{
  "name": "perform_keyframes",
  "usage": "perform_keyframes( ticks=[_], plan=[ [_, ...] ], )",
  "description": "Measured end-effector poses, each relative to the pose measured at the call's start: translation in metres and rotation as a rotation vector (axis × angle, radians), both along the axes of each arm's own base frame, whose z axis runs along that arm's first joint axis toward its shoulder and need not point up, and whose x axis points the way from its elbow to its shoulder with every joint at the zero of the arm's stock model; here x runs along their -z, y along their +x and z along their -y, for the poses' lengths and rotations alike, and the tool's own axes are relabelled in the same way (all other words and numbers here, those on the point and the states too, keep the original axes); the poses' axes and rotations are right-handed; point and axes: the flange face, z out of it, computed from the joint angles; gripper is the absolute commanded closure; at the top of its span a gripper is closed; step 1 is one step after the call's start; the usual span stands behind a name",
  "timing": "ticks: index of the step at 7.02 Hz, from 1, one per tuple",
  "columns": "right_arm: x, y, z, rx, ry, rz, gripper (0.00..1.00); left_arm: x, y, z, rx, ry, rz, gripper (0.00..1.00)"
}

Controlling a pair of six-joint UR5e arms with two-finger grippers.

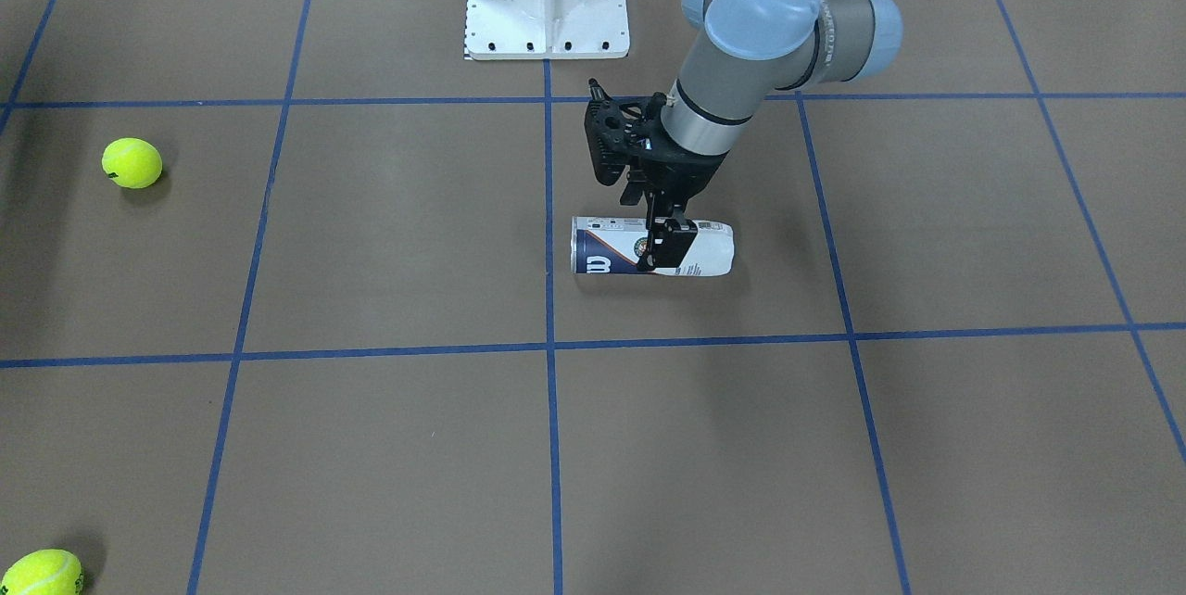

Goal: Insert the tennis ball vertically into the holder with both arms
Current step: 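Move the left gripper over the clear cup lying on its side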

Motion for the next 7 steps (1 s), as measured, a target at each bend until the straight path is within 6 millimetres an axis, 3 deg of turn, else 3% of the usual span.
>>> perform_keyframes(
  ticks=[1, 3, 7],
  plan=[
    [-0.002, 0.0, -0.001, 0.0, -0.003, 0.0, 0.0, 0.01, 0.021, -0.013, 0.0, 0.041, 0.043, 0.01],
    [-0.003, 0.0, -0.002, -0.001, -0.008, 0.0, 0.0, 0.011, 0.053, -0.033, 0.009, 0.079, 0.099, 0.01],
    [-0.001, 0.0, -0.002, -0.012, -0.012, 0.002, 0.0, 0.001, 0.092, -0.028, 0.033, 0.08, 0.17, 0.01]
  ],
)
